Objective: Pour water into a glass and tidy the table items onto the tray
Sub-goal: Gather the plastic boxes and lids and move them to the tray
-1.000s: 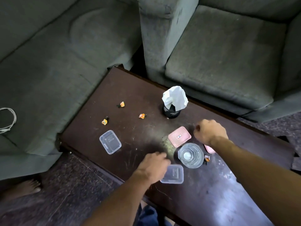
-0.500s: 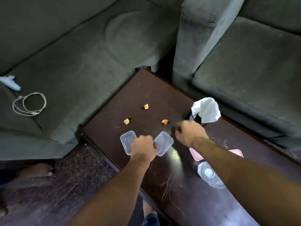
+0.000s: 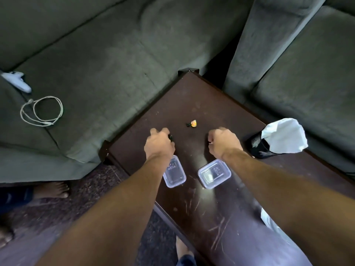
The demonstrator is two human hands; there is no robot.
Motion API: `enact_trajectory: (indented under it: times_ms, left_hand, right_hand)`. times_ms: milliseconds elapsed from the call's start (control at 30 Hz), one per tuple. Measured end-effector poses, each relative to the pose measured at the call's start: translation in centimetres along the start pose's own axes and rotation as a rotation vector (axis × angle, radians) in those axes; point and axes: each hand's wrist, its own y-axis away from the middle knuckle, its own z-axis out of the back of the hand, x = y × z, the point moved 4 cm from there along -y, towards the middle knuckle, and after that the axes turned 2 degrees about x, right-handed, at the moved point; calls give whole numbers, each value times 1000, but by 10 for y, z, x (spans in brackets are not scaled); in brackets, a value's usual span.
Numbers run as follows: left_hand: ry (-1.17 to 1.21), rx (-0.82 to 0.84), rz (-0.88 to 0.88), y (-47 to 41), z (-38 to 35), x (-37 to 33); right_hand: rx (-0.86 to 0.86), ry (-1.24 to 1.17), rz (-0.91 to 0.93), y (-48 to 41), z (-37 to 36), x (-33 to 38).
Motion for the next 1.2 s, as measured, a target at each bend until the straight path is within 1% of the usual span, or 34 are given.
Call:
enact_trajectory:
  times_ms: [100,167,200,267,333,400,467,533,633,700,800,833,900,1000,1100,1200]
  left_hand:
    - [37,4,-51,-8,-3,2]
    - [35,-19,-104,-11,-2,2]
    - [32,-36,-137,-11,-1,2]
    - [45,-90,-216,-10,5,-1]
    - [57,-185,-354,-3,12,-9]
    - [29,-244,-563,9,14,-20]
    - [5,-226,-743,23,11,-30]
    - [16,-185,-805,32,10,-34]
    - [50,-162,-860,49,4,-39]
    - [44,-95,-899,65,-4,-47]
    - [-78,16,-894,84,-22,-56]
    - [-122,35,-881,87,-28,-57]
    - [-173,52,-841,92,-36,-57]
    - [-199,13,-777,94,-41,-53]
    - [-205,-15,-729,94,-43,-48]
    - [-140,-43,-689,95,-41,-43]
  right_hand:
    - [-107,-91,87,-14,9,22]
    - [-160,-103,132,-26,13,40]
    - [-157,-84,146,-33,13,48]
    - [-96,-8,144,-47,9,60]
    - [-40,90,132,-55,4,66]
    - [-36,123,125,-55,3,66]
    - [-38,118,117,-48,4,58]
    - [-32,62,96,-38,8,43]
    - [-40,-106,58,-20,22,16]
    - [-36,-202,35,-5,31,1]
    - [26,-266,15,22,35,-19]
    - [67,-256,16,32,33,-23]
    - [166,-165,36,48,28,-28]
    - [273,-36,87,65,18,-23]
    - [272,12,133,73,9,-16]
    - [242,50,165,78,5,-13]
